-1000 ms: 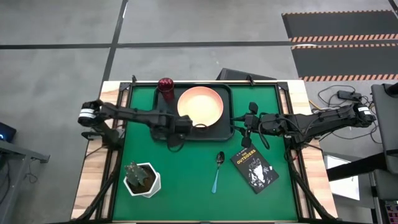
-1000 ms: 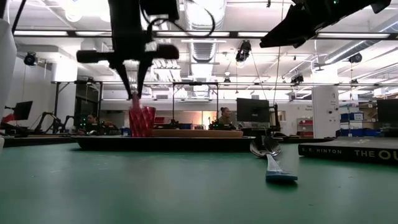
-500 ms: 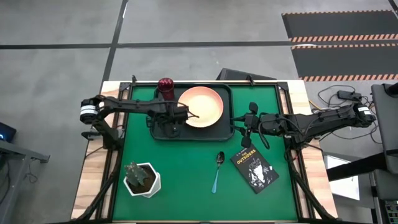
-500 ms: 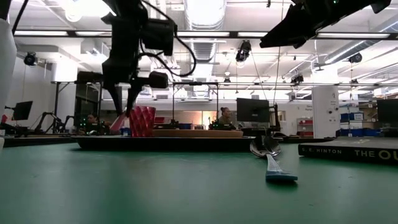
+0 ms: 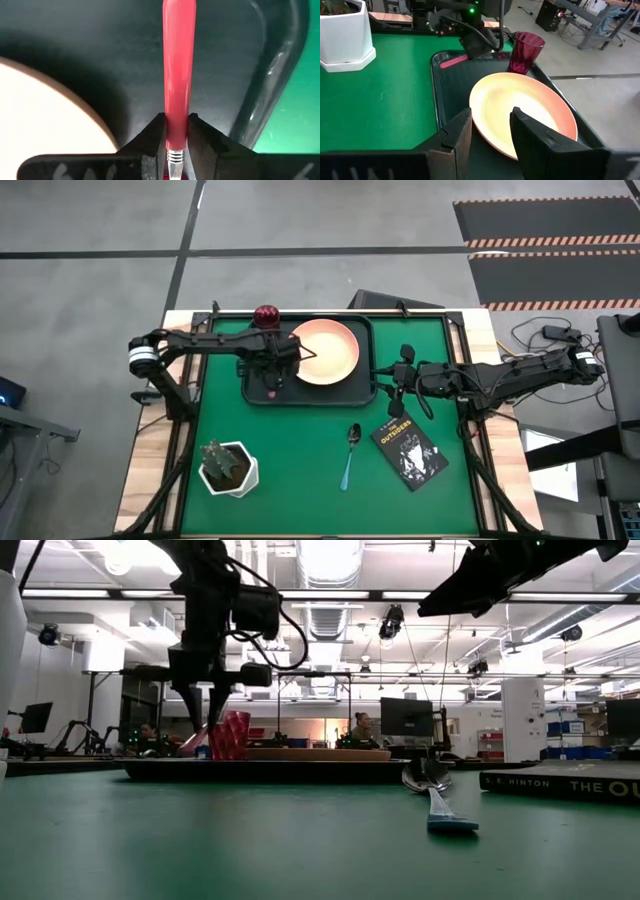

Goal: Pick and place plate/cup/fork/spoon on tray
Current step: Put the pink fork on the black tray beside the light pink plate

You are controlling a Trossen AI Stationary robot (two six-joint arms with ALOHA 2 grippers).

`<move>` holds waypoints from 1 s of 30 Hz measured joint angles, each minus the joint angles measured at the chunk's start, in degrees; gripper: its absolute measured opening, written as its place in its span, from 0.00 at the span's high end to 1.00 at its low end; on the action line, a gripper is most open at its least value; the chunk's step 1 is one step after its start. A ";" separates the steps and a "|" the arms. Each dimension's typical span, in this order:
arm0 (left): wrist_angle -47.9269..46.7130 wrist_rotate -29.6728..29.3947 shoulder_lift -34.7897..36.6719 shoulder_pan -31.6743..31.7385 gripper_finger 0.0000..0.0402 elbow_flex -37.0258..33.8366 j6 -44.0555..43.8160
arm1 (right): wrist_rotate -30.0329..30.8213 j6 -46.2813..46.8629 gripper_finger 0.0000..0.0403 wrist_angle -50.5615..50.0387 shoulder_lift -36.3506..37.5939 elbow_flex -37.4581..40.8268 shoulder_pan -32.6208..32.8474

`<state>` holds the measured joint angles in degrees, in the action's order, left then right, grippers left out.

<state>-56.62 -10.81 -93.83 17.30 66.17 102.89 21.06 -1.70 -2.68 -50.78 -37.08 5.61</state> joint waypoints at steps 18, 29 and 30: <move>3.14 6.07 -2.14 2.91 0.88 -3.07 5.22 | 0.00 -0.85 0.69 -0.02 0.00 0.41 0.00; 10.27 4.35 -2.14 3.74 0.88 -7.92 8.76 | 0.00 -0.92 0.69 -0.02 0.00 0.59 0.00; 10.22 4.35 -2.14 3.76 0.88 -7.93 8.75 | 0.00 -1.03 0.69 -0.02 0.00 0.59 0.00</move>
<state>-46.40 -6.46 -95.96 21.06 58.24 111.64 21.06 -2.72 -2.70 -50.78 -36.49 5.61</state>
